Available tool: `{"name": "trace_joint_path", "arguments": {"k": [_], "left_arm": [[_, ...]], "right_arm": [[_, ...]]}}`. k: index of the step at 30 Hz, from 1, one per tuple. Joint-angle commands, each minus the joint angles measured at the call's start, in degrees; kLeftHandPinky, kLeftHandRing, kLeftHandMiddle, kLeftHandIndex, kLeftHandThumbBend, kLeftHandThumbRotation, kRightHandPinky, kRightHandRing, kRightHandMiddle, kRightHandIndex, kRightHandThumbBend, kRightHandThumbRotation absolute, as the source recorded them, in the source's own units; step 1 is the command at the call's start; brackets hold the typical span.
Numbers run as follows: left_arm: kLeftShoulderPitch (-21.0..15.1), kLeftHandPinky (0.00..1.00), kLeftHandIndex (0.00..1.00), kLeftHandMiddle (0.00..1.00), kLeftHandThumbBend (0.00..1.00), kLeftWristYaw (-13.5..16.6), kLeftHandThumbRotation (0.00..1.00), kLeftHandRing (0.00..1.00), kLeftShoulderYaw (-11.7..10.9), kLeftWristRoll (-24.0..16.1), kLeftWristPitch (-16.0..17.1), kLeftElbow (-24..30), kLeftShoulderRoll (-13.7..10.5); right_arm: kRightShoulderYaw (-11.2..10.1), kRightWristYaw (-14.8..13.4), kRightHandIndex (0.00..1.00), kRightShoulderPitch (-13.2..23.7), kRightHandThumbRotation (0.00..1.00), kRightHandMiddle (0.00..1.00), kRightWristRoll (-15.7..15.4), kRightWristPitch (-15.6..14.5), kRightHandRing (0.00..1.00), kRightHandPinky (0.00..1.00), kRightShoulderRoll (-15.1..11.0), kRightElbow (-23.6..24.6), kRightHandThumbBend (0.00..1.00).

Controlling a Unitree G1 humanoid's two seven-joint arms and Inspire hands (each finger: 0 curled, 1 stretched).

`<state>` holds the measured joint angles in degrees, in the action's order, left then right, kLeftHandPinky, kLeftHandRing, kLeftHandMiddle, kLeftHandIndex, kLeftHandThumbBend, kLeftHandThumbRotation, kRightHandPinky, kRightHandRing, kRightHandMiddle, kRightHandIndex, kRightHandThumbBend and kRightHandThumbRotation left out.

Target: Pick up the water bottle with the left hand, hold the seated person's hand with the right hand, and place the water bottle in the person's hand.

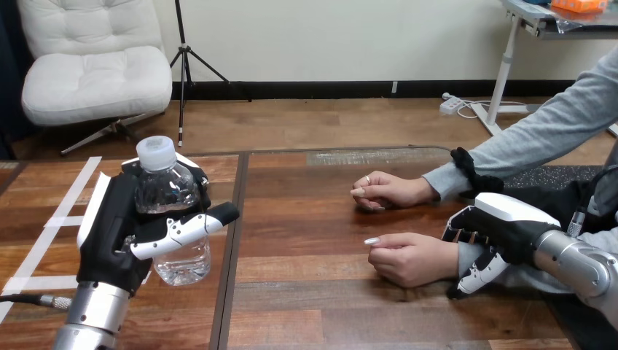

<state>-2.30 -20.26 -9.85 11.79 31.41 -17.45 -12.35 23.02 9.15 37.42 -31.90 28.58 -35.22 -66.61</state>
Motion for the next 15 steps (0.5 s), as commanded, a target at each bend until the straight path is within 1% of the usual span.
{"name": "trace_joint_path", "arguments": {"k": [1, 15], "left_arm": [[-2.4, 0.19, 0.34, 0.3, 0.68, 0.2, 0.0, 0.24, -0.1, 1.1, 0.7, 4.0, 0.2], [-2.2, 0.19, 0.34, 0.3, 0.69, 0.6, 0.0, 0.24, -0.1, 1.1, 0.1, 4.6, 0.3]], "right_arm": [[0.3, 0.9, 0.58, 2.5, 0.0, 0.55, -0.3, -0.8, 0.49, 0.46, 1.2, -1.1, 0.83], [0.4, 0.9, 0.52, 2.6, 0.0, 0.5, -0.5, -1.1, 0.43, 0.4, 1.2, -1.1, 0.83]]}}
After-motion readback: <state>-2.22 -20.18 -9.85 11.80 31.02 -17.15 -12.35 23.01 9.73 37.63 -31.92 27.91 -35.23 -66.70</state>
